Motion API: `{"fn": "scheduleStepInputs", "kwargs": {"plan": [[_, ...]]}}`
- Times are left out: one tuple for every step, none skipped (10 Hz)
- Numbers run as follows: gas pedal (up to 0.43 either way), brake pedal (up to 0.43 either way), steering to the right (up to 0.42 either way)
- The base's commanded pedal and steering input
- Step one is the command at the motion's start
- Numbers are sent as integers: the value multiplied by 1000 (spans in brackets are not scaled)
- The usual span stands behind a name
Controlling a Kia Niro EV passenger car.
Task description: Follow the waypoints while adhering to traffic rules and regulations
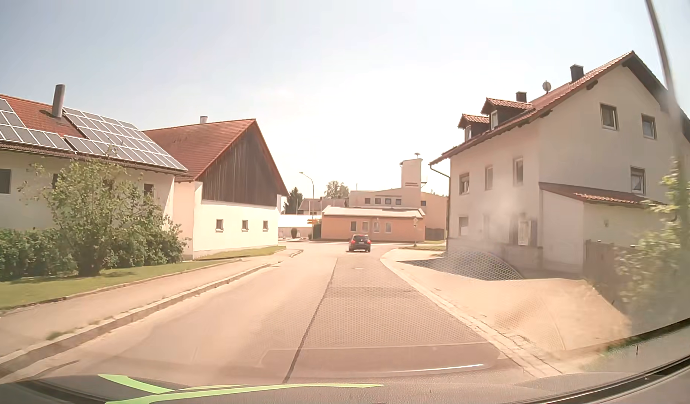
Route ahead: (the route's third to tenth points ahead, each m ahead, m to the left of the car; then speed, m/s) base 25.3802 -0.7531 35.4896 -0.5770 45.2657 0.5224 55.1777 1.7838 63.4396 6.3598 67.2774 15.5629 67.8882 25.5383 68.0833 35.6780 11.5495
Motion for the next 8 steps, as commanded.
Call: {"fn": "scheduleStepInputs", "kwargs": {"plan": [[0,0,21],[0,0,20],[0,0,20],[0,0,19],[0,0,18],[0,0,15],[0,0,10],[0,0,8]]}}
